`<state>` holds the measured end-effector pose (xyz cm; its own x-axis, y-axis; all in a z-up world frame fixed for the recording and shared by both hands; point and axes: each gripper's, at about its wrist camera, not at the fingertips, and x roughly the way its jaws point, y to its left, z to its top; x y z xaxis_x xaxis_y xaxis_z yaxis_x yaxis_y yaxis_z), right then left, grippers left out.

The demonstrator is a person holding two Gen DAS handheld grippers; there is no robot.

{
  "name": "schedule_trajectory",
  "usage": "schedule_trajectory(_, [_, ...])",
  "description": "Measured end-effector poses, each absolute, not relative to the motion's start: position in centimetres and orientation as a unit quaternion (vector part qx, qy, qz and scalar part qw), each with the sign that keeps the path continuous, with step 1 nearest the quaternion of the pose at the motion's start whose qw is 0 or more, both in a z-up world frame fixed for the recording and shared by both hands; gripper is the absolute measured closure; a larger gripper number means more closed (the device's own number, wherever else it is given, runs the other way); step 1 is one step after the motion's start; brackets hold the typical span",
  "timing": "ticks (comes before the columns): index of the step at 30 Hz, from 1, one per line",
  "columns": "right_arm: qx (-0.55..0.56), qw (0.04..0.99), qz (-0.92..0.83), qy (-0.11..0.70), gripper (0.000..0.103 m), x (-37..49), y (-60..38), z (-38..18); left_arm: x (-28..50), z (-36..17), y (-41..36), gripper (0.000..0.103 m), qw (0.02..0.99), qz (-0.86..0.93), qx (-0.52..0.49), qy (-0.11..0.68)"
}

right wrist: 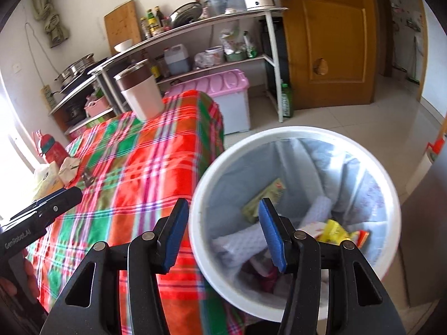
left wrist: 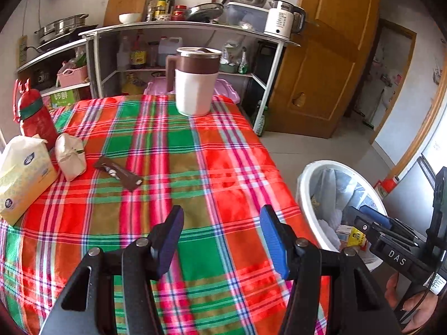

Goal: Collect trash
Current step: 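Move both grippers back over the table toward the brown wrapper and paper bag, then grasp the brown chocolate bar wrapper with the right gripper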

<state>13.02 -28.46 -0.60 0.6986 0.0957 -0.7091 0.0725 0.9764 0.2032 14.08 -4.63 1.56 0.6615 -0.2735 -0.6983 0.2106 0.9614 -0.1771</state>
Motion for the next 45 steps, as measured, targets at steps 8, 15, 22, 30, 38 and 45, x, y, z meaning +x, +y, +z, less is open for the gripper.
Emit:
schedule_trajectory(8, [0.075, 0.915, 0.068, 0.391, 0.05, 15.4, -22.6, -0.6, 14.8, 1.0, 2.1, 0.044, 0.921, -0.046, -0.05, 0.383])
schedule_trajectory(15, [0.035, 0.904, 0.123, 0.408, 0.05, 18.5, -16.6, -1.3, 15.1, 0.8, 6.8, 0.043, 0.924, 0.007, -0.065, 0.376])
schedule_trajectory(22, [-0.018, 0.89, 0.172, 0.421, 0.05, 22.7, -10.4, -2.6, 15.6, 0.3, 9.5, 0.043, 0.92, 0.013, -0.087, 0.382])
schedule_trajectory(30, [-0.057, 0.875, 0.239, 0.416, 0.05, 25.9, -5.7, -3.7, 16.6, -0.1, 10.8, 0.043, 0.919, 0.022, -0.089, 0.383])
schedule_trajectory(38, [-0.089, 0.861, 0.265, 0.426, 0.05, 29.1, -2.8, -5.2, 18.2, -0.5, 11.5, 0.042, 0.917, 0.02, -0.089, 0.388])
schedule_trajectory(45, [-0.097, 0.856, 0.265, 0.433, 0.072, 30.4, -1.9, -6.0, 19.8, -0.4, 11.4, 0.04, 0.917, 0.021, -0.086, 0.388])
